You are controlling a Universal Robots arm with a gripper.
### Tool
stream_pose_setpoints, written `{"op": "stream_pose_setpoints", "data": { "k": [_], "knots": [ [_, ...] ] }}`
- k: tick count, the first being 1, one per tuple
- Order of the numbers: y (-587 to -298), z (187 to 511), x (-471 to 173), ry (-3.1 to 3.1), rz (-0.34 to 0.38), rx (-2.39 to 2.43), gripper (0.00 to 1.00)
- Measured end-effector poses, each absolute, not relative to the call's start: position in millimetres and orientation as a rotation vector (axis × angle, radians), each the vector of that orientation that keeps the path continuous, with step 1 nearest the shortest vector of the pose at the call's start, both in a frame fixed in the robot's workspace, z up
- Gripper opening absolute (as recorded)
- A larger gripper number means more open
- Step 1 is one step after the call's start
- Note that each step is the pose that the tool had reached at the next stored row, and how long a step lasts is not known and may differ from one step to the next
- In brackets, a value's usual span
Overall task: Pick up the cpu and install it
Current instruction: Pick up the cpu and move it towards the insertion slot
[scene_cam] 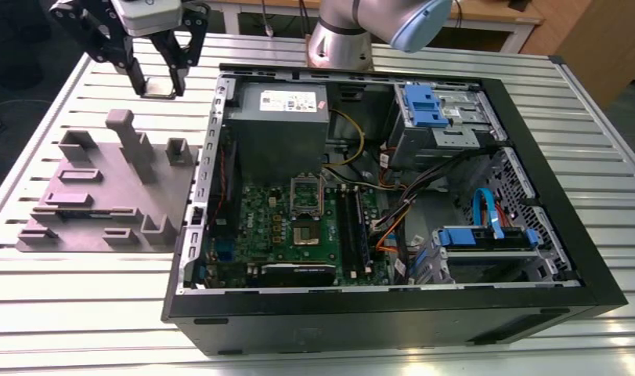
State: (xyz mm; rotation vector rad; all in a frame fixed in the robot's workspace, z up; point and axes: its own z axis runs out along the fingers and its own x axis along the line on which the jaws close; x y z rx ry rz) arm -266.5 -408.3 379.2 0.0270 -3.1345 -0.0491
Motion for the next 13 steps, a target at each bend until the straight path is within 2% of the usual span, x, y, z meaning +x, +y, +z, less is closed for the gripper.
{"op": "stream_pose_setpoints", "data": {
  "k": [13],
  "knots": [
    [-408.3,379.2,-263.1,-3.134,-0.049,0.027,0.47]
  ]
}}
